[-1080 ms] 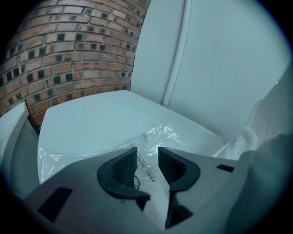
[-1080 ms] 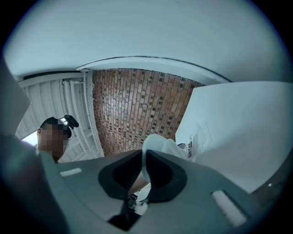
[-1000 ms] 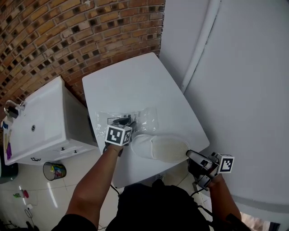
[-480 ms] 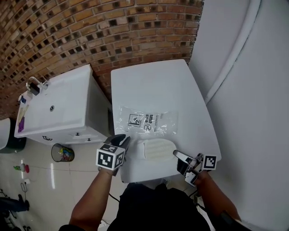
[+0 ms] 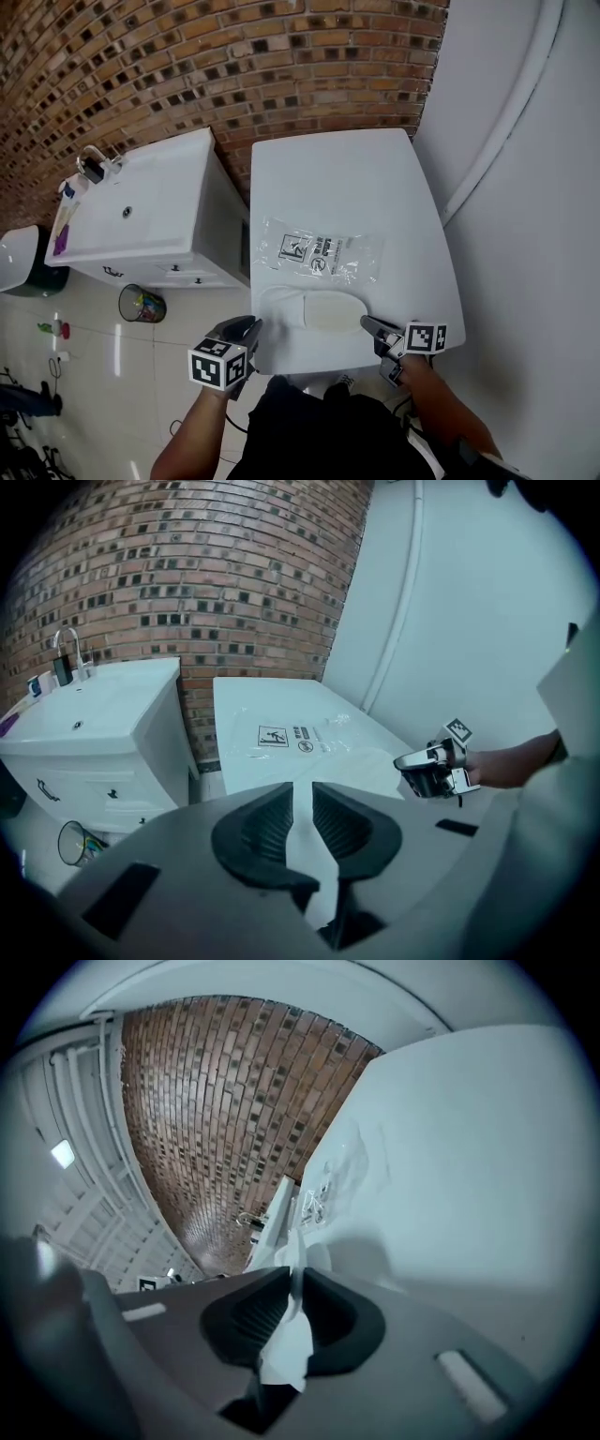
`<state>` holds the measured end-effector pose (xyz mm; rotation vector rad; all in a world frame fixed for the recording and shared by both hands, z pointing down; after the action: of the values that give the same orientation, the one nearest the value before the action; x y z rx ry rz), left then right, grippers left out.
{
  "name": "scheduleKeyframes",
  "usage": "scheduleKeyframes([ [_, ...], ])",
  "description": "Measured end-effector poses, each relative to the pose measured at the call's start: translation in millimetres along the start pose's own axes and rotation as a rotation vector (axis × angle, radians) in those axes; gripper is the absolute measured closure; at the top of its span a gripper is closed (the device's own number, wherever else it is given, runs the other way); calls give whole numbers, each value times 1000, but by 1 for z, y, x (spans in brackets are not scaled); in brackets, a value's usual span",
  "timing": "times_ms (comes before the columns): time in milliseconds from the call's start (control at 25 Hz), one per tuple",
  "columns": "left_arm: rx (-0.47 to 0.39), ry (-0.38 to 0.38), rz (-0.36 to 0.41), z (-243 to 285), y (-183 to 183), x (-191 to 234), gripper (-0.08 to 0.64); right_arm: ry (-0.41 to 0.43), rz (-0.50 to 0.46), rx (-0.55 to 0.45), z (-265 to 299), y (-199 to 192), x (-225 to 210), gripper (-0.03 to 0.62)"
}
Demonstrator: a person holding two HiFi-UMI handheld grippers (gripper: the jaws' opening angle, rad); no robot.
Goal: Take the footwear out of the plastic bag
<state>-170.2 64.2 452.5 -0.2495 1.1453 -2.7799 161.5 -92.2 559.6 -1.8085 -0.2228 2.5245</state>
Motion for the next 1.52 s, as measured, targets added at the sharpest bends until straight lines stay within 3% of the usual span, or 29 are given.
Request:
scheduleKeyframes([
  [200, -29, -32, -76, -11, -4, -21, 505, -219, -227, 46, -2, 0, 8, 514],
  [320, -30, -56, -56, -11, -2, -31, 509, -360, -383, 63, 0, 2, 12, 479],
  [520, -29, -85, -11, -8, -3, -37, 514, -436, -537, 38, 0, -6, 24, 439],
  [600, -40, -101, -11, -10, -2, -38, 522, -409, -539, -14, -8, -12, 37, 467],
  [680, -51, -118, -11, -15, -2, -40, 540, -368, -514, -90, -18, -20, 54, 571],
  [720, -58, -130, -11, -18, -4, -42, 546, -342, -490, -130, -23, -26, 64, 592],
  [840, -84, -178, -4, -33, -13, -44, 550, -248, -406, -218, -28, -51, 89, 592],
  [1120, -118, -288, 65, -85, -36, -13, 554, -140, -339, -340, -15, -126, 142, 592],
  [1320, -149, -395, 92, -118, -55, -9, 554, 126, -202, -496, -24, -189, 180, 592],
  [1400, -149, -432, 101, -132, -63, -8, 554, 136, -198, -524, -28, -215, 193, 592],
  [1520, -144, -464, 98, -142, -73, -2, 554, 44, -241, -515, -33, -248, 204, 592],
])
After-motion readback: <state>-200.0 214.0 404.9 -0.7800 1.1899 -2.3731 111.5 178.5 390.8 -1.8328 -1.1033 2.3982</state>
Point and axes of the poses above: the fingertips, and each gripper's own axes: z forward along the fingers, x to its left, y out of its top, the point moved 10 cm from there along -z, backward along the fingers, and after that the axes turned 11 degrees about z, right-handed, at the moved point
